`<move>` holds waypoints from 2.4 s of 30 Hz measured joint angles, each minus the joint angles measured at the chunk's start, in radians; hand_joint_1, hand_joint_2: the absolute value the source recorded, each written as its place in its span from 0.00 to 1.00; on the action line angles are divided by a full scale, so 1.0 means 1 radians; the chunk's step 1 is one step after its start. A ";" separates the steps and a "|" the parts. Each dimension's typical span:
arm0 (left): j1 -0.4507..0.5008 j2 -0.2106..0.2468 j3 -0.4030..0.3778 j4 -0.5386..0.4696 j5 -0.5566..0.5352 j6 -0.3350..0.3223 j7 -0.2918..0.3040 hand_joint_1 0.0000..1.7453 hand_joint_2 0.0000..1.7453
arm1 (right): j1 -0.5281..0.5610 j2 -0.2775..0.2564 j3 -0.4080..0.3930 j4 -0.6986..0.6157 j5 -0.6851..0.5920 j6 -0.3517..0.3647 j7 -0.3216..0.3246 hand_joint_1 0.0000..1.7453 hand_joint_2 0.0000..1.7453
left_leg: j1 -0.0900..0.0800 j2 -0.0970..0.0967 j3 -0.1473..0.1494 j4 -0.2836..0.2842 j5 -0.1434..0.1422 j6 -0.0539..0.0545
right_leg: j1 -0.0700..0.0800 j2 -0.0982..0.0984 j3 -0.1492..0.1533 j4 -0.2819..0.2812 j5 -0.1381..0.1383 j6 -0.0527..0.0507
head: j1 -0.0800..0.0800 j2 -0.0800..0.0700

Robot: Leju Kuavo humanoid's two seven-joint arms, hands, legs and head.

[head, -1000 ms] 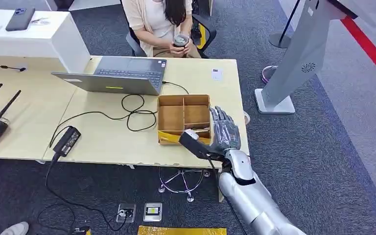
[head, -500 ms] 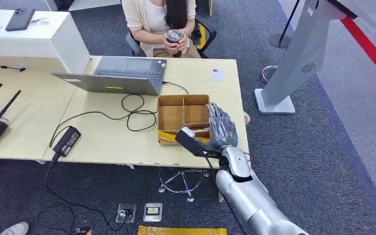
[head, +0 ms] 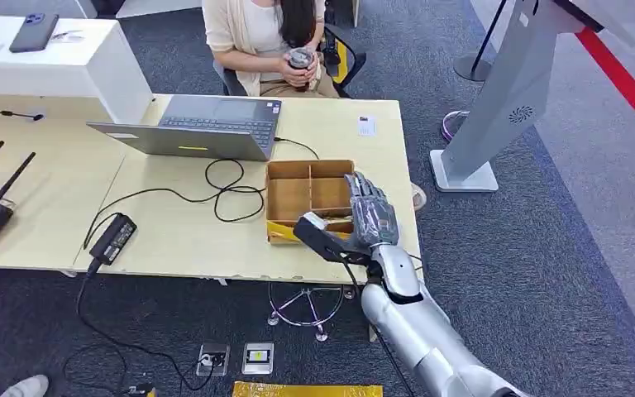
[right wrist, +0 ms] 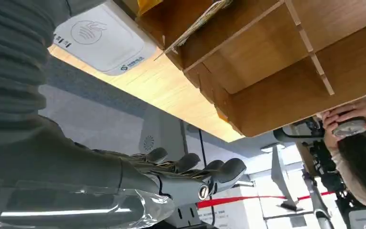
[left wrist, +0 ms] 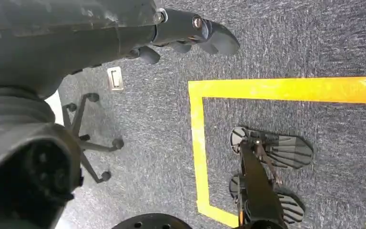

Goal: Pass the card to the sensor for recognition and then transmit it.

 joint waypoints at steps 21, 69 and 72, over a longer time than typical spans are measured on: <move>-0.007 0.000 -0.016 0.000 -0.002 0.000 0.000 0.00 0.00 | -0.047 0.010 0.012 0.074 0.043 -0.003 0.008 0.00 1.00 | 0.000 0.000 0.000 0.000 0.000 0.000 | 0.000 0.000 0.000 0.000 0.000 0.000 | 0.000 0.000; -0.013 -0.003 -0.034 0.000 0.000 0.004 0.007 0.00 0.00 | -0.057 0.050 0.029 0.164 0.041 0.031 -0.003 0.00 1.00 | 0.000 0.000 0.000 0.000 0.000 0.000 | 0.000 0.000 0.000 0.000 0.000 0.000 | 0.000 0.000; -0.013 -0.003 -0.035 0.000 0.000 0.006 0.007 0.00 0.00 | -0.057 0.050 0.030 0.167 0.042 0.035 0.000 0.00 1.00 | 0.000 0.000 0.000 0.000 0.000 0.000 | 0.000 0.000 0.000 0.000 0.000 0.000 | 0.000 0.000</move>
